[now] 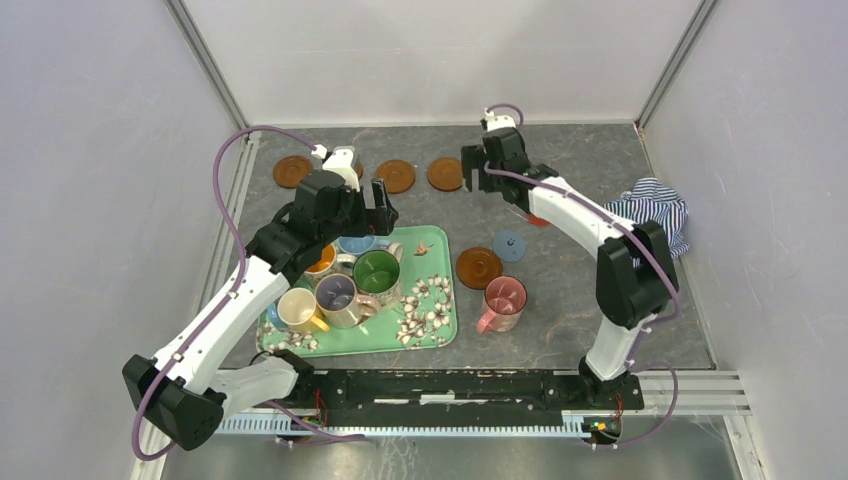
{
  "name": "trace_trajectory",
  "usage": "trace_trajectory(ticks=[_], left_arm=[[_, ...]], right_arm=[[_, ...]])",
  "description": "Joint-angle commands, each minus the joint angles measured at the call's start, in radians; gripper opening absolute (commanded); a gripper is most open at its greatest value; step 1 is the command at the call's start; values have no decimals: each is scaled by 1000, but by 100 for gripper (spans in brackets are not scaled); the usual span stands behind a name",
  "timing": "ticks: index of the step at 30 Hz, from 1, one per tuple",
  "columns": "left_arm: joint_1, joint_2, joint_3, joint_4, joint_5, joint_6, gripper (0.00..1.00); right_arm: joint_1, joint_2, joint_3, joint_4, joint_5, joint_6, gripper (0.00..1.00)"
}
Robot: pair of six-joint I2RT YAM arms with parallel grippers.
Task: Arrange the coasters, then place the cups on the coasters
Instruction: Move the coaster to the center of the board.
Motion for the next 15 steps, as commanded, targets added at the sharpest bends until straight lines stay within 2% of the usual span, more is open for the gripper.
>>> trace_trajectory(ticks=[1,12,15], left_arm=[[2,-11,27,4,15,52,100],[2,-17,3,12,3,56,100],[2,-16,2,17,5,52,100]], right_arm=[[-1,-127,-167,30,11,-12,97],[71,-373,-544,50,23,-49,97],[83,-401,-599,48,21,-61,97]])
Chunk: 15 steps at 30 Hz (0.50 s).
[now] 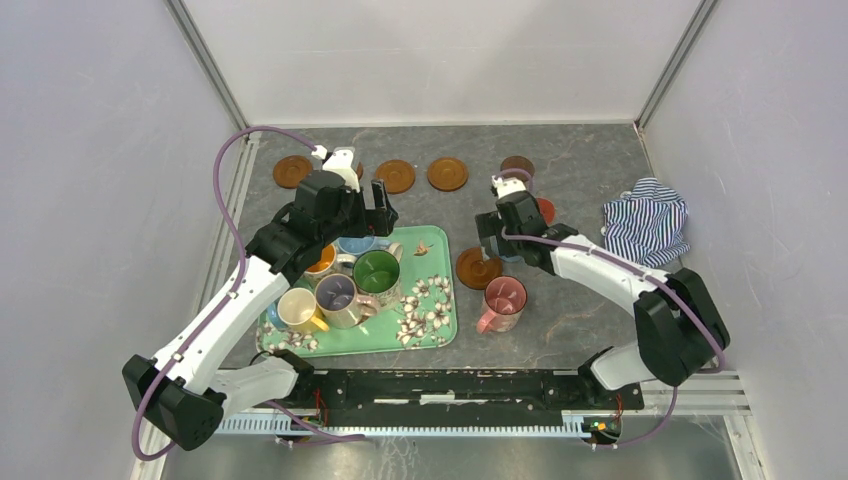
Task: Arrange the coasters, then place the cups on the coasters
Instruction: Move the coaster to the center of the board.
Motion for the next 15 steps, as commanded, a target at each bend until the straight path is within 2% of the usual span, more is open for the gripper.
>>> trace_trajectory(ticks=[1,7,15], left_arm=[[2,-15,1,27,5,52,100],[2,-13,-2,34,5,49,100],[1,-23,-11,35,-2,45,100]], right_arm=[[14,-53,-65,33,16,-38,97],[56,-25,-97,35,55,-64,98],[71,82,-40,60,74,-124,98]])
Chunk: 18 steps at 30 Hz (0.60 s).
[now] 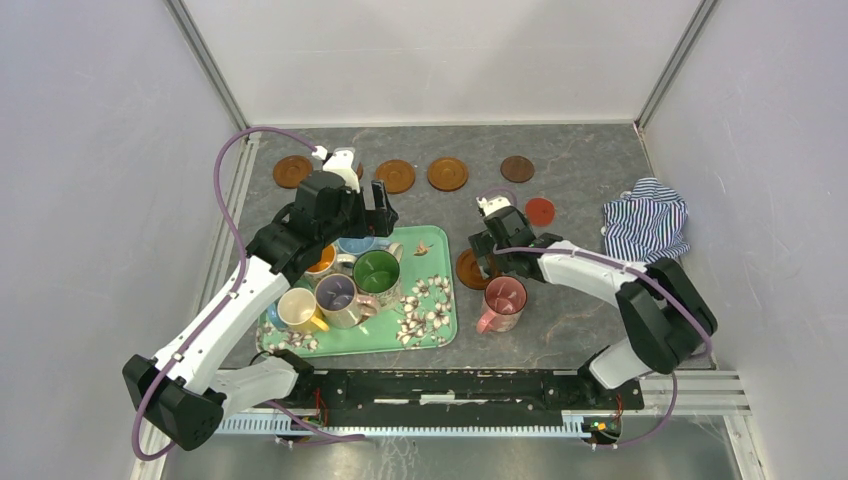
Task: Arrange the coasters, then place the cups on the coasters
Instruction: Move the coaster to the center of the board.
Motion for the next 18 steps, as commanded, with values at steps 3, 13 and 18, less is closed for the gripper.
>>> trace_trajectory(ticks=[3,13,18], left_arm=[[2,-24,-7,30,-4,46,100],[1,-30,-7,22,-13,52,100],[2,-36,-4,16,-13,55,100]], right_arm=[[9,94,87,38,35,-68,98],[13,212,184,18,97,-69,98],[12,288,276,-10,151,-59,98]])
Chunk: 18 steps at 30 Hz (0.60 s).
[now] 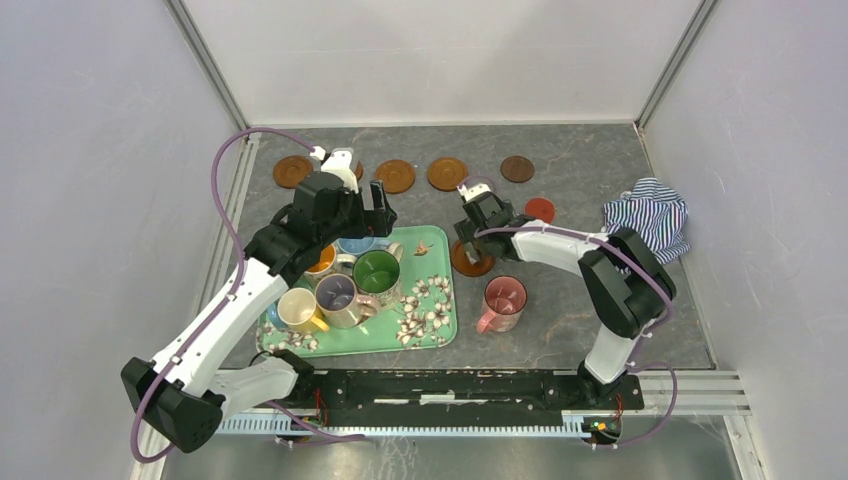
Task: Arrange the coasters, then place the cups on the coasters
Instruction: Move the coaster to the center of the board.
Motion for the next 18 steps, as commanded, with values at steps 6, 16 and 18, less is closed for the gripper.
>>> trace_trajectory(ticks=[6,16,18], left_arm=[[1,-30,5,8,-7,61,100],[1,-27,20,-6,-5,68,100],[2,-25,23,-6,-4,69,100]], right_arm=[[-39,132,184,-27,85,6,98],[-154,245,358,-53,58,2,98],[-165,276,407,-61,65,-10,98]])
